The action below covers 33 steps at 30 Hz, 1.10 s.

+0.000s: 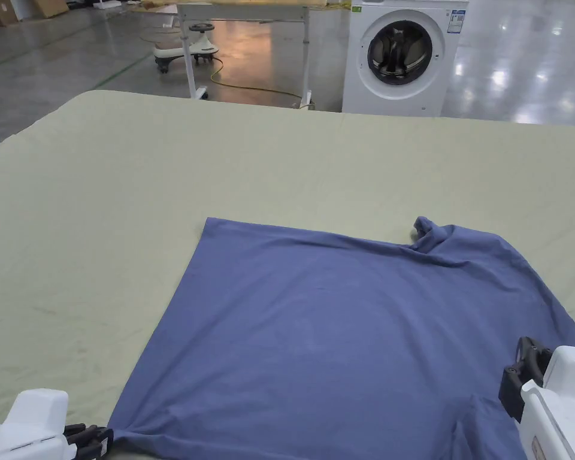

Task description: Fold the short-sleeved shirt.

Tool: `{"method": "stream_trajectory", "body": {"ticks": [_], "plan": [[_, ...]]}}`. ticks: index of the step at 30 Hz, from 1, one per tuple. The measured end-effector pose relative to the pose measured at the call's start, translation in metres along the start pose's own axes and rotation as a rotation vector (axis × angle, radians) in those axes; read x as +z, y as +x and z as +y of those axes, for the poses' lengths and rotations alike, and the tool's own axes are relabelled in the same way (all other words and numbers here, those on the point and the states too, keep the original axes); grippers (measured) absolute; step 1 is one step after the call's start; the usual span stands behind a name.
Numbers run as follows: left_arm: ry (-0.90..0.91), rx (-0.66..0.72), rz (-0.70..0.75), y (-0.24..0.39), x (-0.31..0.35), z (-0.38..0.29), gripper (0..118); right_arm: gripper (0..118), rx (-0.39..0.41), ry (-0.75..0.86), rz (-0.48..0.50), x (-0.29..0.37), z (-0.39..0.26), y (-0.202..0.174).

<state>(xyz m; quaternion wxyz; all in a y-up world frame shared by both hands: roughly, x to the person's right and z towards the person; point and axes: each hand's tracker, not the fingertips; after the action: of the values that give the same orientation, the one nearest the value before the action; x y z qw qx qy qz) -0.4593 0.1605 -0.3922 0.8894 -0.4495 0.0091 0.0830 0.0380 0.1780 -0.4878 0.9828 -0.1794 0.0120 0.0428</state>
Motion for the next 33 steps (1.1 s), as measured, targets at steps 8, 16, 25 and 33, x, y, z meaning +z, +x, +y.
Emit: {"method": "stream_trajectory", "body": {"ticks": [8, 16, 25, 33], "plan": [[0.009, 0.056, 0.082, -0.005, -0.035, 0.007, 62, 0, -0.005, -0.035, -0.007, -0.001, -0.008, 0.005], [-0.028, 0.077, 0.139, -0.001, -0.065, 0.012, 59, 0, -0.003, -0.07, -0.022, 0.0, -0.018, 0.012], [-0.036, 0.05, 0.074, 0.01, -0.064, 0.013, 5, 0, 0.003, -0.123, -0.034, 0.018, -0.028, 0.032], [-0.017, 0.028, 0.06, 0.015, -0.049, 0.01, 3, 56, -0.017, -0.364, -0.006, 0.047, -0.045, 0.09]]}}
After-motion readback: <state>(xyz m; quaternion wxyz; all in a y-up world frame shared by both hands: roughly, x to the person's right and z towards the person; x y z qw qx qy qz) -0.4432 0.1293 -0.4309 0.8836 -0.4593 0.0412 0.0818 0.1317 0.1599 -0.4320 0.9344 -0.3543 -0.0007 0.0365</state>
